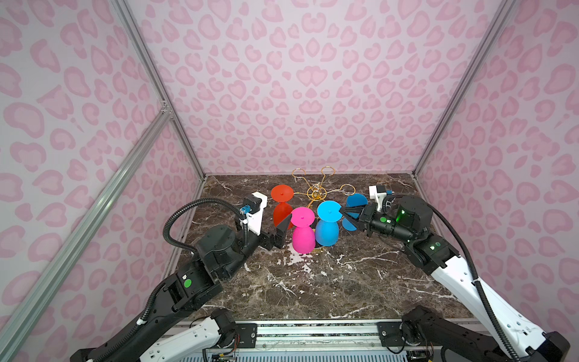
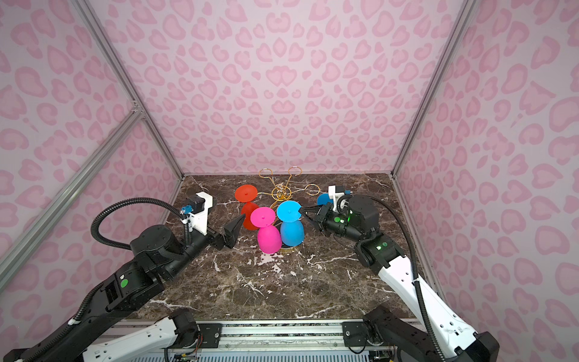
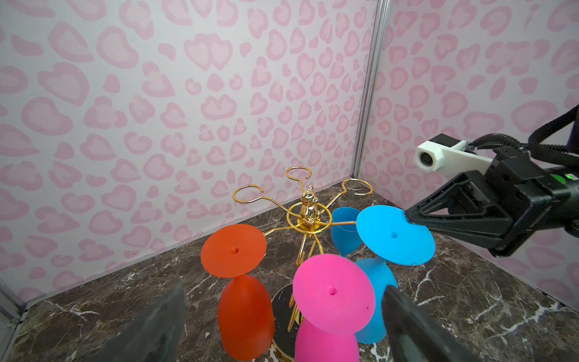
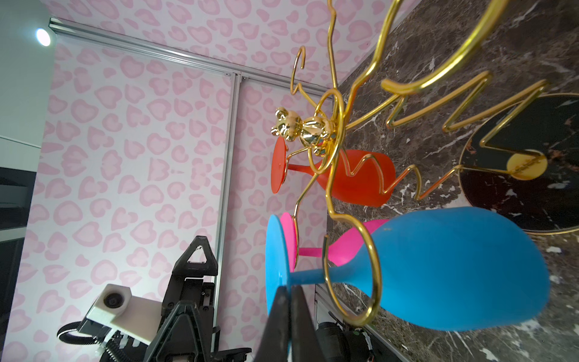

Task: Take the wine glass off the wine glass rack
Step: Pick up the wine glass from the wine glass rack.

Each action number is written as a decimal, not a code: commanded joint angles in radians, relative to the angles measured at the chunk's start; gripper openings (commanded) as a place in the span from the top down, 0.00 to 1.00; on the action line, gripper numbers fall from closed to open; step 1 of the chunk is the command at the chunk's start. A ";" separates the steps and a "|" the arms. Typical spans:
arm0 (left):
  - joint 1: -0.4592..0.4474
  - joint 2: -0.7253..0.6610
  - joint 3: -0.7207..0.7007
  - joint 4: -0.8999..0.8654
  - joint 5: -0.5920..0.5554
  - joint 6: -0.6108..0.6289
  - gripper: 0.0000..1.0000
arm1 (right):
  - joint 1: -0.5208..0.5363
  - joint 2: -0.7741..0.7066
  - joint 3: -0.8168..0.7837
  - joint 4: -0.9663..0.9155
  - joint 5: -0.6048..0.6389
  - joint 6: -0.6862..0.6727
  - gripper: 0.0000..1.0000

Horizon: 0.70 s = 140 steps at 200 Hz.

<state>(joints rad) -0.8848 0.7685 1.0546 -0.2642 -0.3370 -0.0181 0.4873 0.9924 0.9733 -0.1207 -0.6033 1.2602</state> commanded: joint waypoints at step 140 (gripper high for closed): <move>0.000 0.073 0.136 -0.015 0.072 -0.424 0.02 | -0.354 -0.196 0.148 -0.429 -0.153 -0.256 1.00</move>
<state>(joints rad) -0.8848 0.8219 1.1584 -0.3084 -0.3065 -0.2401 0.2188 0.7998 1.0817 -0.4816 -0.6594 1.0939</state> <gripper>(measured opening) 0.978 0.049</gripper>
